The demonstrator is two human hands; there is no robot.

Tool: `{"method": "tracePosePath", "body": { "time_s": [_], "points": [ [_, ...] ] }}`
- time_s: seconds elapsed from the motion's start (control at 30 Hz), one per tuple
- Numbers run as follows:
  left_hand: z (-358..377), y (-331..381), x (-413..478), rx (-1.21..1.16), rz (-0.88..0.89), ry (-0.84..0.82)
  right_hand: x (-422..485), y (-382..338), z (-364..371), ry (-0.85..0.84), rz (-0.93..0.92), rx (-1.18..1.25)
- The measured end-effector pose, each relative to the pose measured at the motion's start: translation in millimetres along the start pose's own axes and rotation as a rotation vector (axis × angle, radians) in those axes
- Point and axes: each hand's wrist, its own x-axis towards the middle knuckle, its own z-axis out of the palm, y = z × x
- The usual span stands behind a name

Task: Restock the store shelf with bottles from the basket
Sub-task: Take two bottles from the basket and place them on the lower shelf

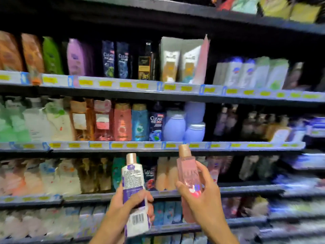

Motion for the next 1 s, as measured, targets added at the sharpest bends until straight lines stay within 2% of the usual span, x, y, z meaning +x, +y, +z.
{"method": "tracePosePath", "body": {
  "time_s": [0.1,0.23,0.37,0.43,0.5,0.63,0.77,1.0],
  "points": [
    [59,-13,28,-0.100,-0.076,-0.121,11,3,-63,0.142,-0.022,-0.057],
    [126,-30,60,-0.010,0.046,-0.304,27,12,-150,0.274,-0.050,-0.115],
    [224,-40,77,-0.172,-0.135,-0.355,40,25,-243,0.377,-0.069,-0.123],
    [274,-52,87,-0.154,-0.225,-0.394,49,32,-290,0.413,-0.092,-0.132],
    [312,-68,99,-0.128,-0.235,-0.410,61,40,-334,0.438,-0.115,-0.148],
    [392,-94,129,-0.103,-0.106,-0.347,88,66,-414,0.473,-0.193,-0.187],
    [450,-106,154,0.012,0.018,-0.319,112,83,-473,0.424,-0.222,-0.206],
    [525,-95,199,0.164,0.203,-0.239,188,82,-526,0.333,-0.289,-0.172]
  ]
}}
